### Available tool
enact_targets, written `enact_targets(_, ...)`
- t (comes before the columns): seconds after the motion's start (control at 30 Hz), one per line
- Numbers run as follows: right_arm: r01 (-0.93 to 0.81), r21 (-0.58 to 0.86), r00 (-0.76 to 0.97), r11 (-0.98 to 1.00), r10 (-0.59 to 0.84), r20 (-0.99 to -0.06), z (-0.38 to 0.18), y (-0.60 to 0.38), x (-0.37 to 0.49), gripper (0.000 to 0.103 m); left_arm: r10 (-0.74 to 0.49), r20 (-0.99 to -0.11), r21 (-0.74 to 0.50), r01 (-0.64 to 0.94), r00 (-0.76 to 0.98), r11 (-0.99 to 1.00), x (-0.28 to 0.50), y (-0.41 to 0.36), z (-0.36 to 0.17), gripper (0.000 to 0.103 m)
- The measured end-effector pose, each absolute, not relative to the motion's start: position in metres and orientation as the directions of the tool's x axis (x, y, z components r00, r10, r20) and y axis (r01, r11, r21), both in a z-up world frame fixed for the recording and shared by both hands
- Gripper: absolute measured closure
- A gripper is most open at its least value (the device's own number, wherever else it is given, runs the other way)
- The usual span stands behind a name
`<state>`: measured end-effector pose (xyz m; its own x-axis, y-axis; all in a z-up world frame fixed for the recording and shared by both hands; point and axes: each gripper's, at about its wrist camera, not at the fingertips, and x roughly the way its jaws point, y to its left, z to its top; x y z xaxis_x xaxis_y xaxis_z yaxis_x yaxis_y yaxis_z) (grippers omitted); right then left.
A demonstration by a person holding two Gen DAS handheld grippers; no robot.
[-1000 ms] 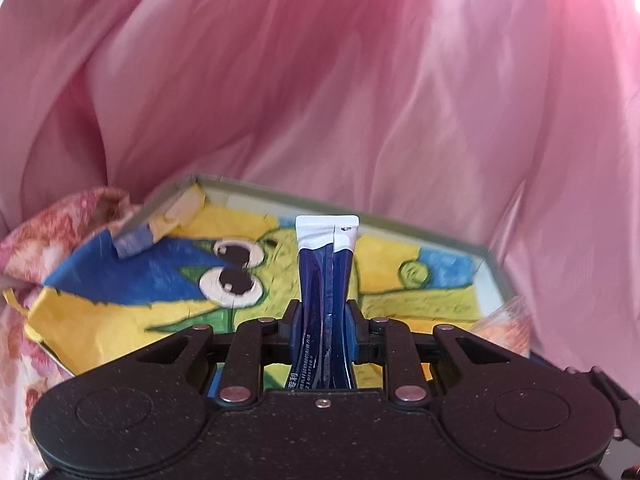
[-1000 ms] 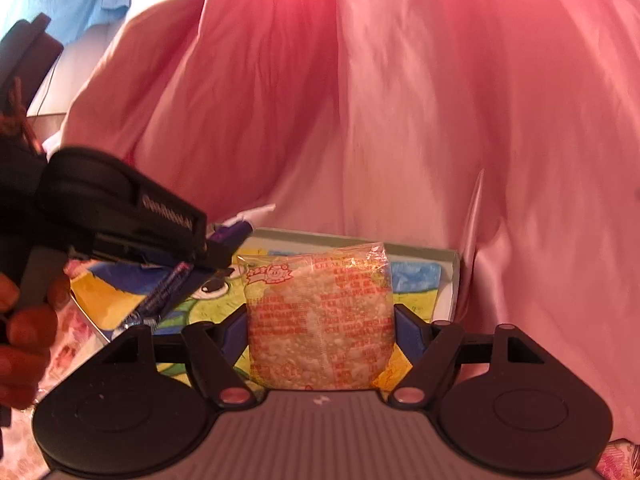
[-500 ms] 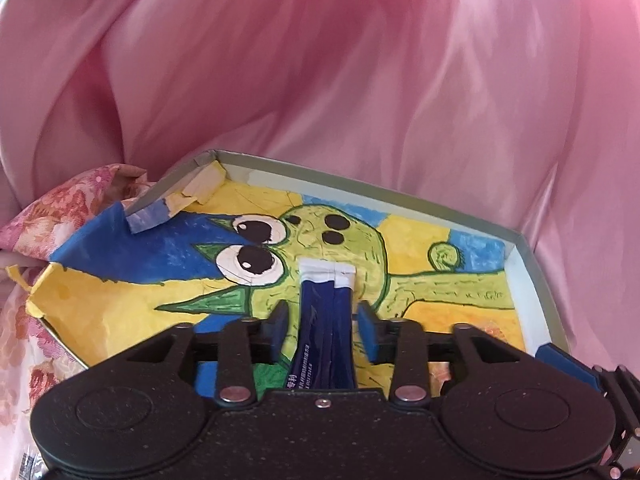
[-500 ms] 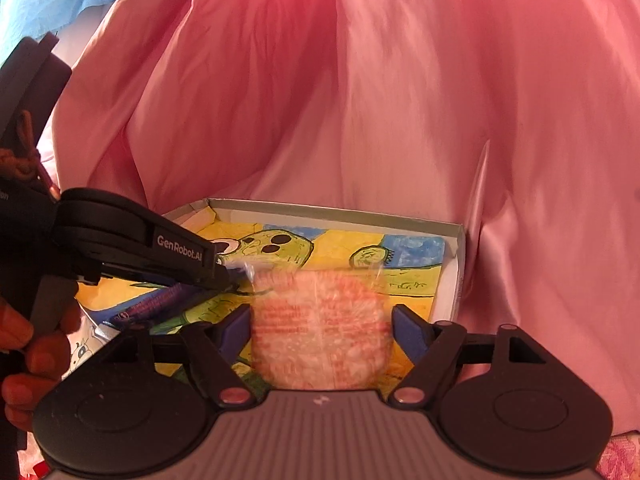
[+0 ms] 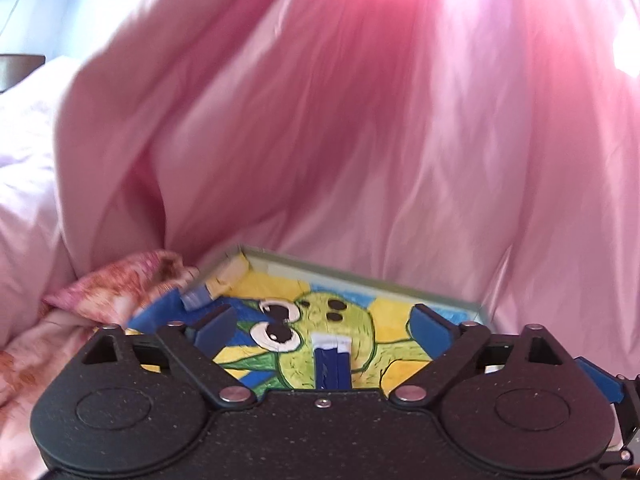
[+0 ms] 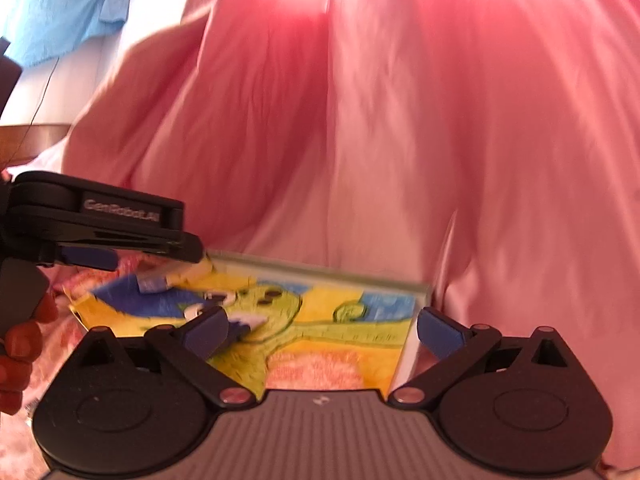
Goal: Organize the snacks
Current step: 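Open both tools over the tray and withdraw them toward the snacks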
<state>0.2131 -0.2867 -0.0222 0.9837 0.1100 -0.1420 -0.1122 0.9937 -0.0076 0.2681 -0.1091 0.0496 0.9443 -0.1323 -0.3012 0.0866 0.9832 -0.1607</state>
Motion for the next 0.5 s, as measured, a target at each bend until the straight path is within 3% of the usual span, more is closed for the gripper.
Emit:
enact_targets(0.27,-0.059,-0.012,0.997,0.998,0.059,-0.040,0.001,-0.281,0.152,0.000,-0.129,-0.208,-0.134,0.103,0.969,0.986,0.198,-0.079,0.063,0.003)
enact_targets(0.5,-0.028,-0.028,0.999,0.999,0.027,-0.022,-0.001,-0.275,0.096,0.000,-0.119,-0.212,-0.096,0.100,0.970,0.990,0.139,-0.051,0.053,0.002)
